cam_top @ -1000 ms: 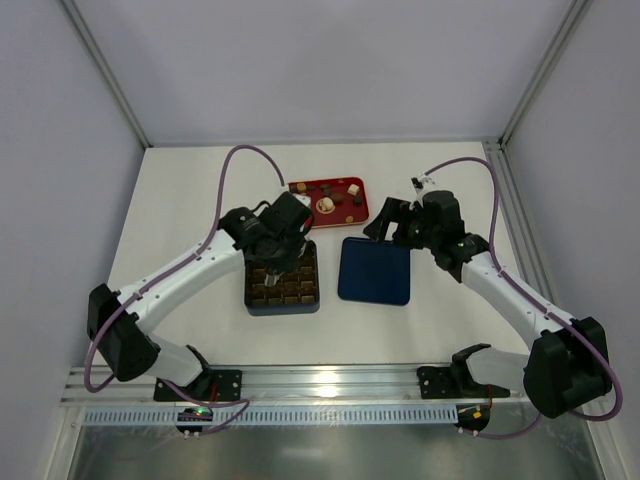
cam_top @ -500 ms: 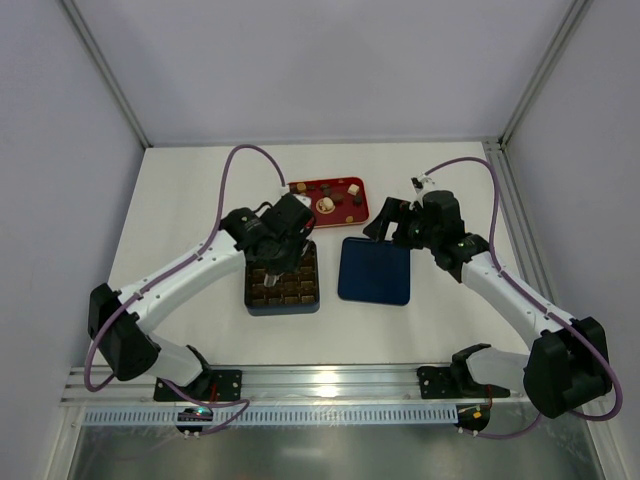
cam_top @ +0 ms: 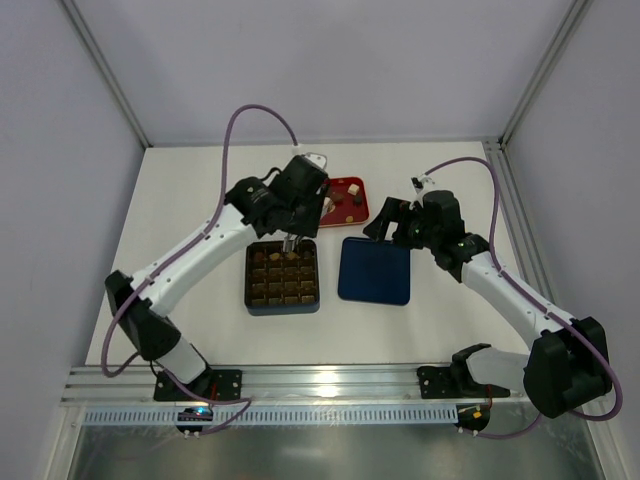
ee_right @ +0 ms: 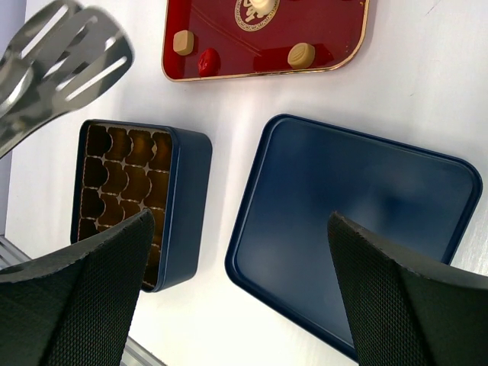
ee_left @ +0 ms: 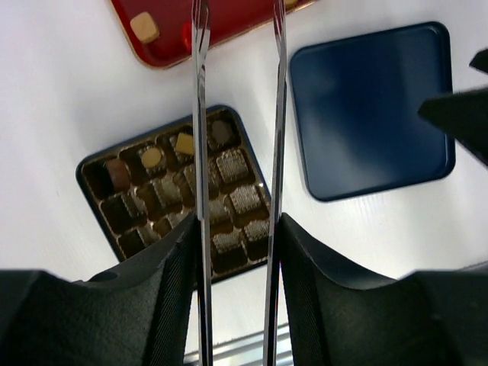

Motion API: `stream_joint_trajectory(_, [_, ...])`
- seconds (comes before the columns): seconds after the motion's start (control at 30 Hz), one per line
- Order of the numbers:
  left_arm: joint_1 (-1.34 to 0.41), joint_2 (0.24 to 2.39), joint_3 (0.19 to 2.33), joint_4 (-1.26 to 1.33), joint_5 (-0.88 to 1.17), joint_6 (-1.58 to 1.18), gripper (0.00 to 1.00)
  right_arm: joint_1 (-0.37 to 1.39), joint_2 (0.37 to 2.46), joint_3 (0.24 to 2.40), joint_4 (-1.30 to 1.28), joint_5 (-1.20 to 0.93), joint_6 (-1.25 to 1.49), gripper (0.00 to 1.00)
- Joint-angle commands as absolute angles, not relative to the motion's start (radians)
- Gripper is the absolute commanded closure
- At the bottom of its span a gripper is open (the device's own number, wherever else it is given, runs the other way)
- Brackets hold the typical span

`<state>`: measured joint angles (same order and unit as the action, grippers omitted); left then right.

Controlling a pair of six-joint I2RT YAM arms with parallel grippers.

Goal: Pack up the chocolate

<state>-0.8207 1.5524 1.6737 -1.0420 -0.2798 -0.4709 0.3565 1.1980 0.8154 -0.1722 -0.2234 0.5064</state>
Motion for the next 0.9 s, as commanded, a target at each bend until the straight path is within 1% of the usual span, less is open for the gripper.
stream_joint_trajectory(0.0, [-0.786, 1.675, 1.773, -0.986, -0.305, -0.425, 0.55, 0.359, 1.189, 0.828, -0.146, -0.229, 0.5, 0.06])
stream_joint_trajectory(0.03, [-0.776, 1.734, 1.799, -0.983, -0.304, -0.42, 0.52, 0.359, 1.187, 0.83, -0.147, -0.229, 0.499, 0.05])
stream_joint_trajectory(0.13, [-0.747, 1.86, 1.941, -0.983, -0.299, -0.407, 0.52, 0.359, 1.177, 0.833, -0.158, -0.23, 0.495, 0.05])
stream_joint_trajectory(0.2, [-0.738, 1.92, 1.995, -0.988, -0.301, -0.397, 0.5, 0.359, 1.169, 0.834, -0.167, -0.23, 0.489, 0.05])
stream_joint_trajectory(0.37, [-0.723, 2.084, 2.131, -1.014, -0.305, -0.402, 0.5, 0.359, 1.154, 0.835, -0.183, -0.23, 0.483, 0.05])
stream_joint_trajectory(0.57, [-0.719, 2.147, 2.151, -1.019, -0.316, -0.422, 0.52, 0.359, 1.134, 0.824, -0.189, -0.229, 0.48, 0.06])
stream_joint_trajectory(0.87, [-0.719, 2.16, 2.123, -1.026, -0.313, -0.429, 0.55, 0.359, 1.137, 0.816, -0.179, -0.233, 0.483, 0.06])
